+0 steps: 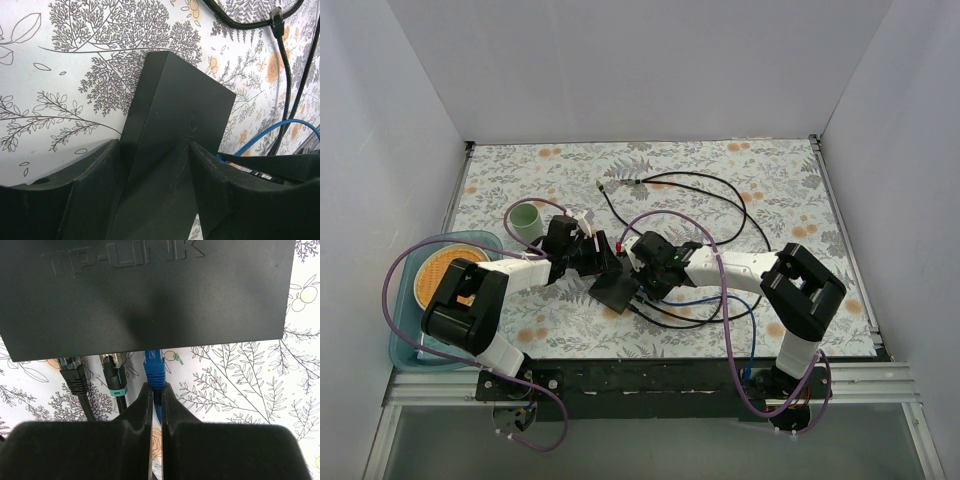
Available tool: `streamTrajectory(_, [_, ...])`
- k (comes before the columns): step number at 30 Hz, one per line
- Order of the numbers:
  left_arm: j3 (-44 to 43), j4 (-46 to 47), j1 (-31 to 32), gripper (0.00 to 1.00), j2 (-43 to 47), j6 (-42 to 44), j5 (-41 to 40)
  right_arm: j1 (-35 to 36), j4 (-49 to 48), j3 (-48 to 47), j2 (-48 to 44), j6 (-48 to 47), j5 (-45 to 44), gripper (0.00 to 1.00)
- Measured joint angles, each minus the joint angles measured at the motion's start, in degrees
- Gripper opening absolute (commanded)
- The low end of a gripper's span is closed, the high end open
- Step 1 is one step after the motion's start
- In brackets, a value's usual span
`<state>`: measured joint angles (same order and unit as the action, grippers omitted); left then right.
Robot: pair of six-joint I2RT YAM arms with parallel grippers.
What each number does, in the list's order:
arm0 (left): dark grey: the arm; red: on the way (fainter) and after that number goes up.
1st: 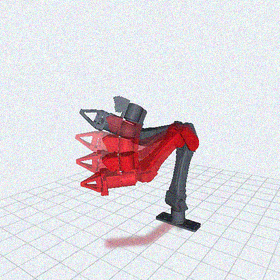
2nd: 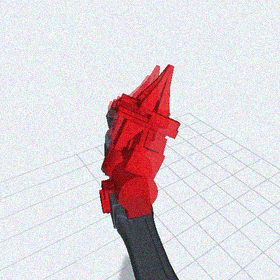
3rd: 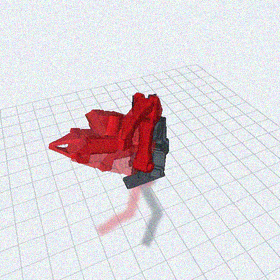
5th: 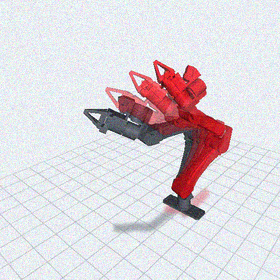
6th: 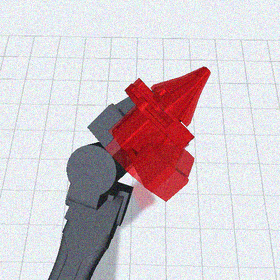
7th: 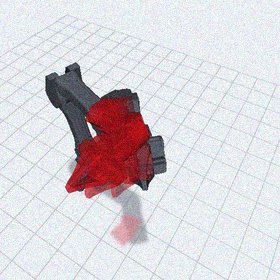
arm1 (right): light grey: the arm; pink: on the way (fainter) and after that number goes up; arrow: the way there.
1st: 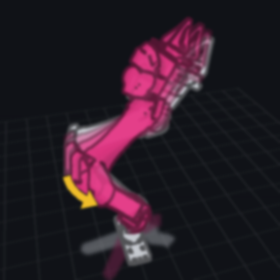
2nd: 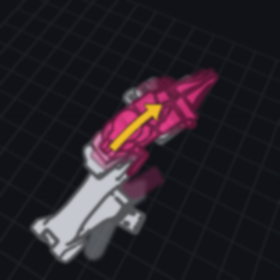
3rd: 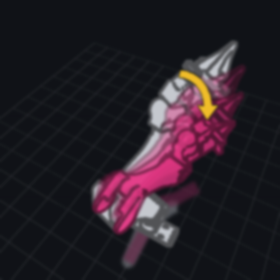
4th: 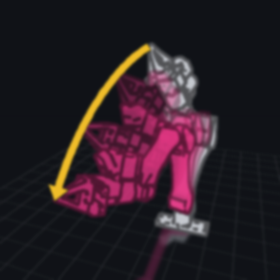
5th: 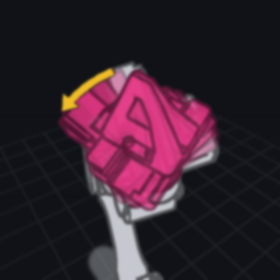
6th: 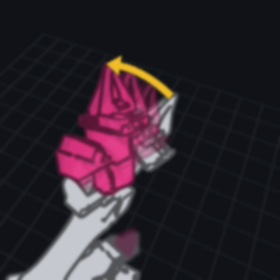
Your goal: Insert the plug into the switch port
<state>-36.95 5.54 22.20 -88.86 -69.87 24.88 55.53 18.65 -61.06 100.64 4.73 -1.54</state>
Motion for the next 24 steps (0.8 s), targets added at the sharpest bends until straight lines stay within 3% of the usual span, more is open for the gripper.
streamTrajectory(24, [-0.3, -0.3, 2.8, 0.43, 0.2, 1.1, -4.4, 0.0, 5.8, -5.2, 3.5, 0.0, 0.4, 0.01])
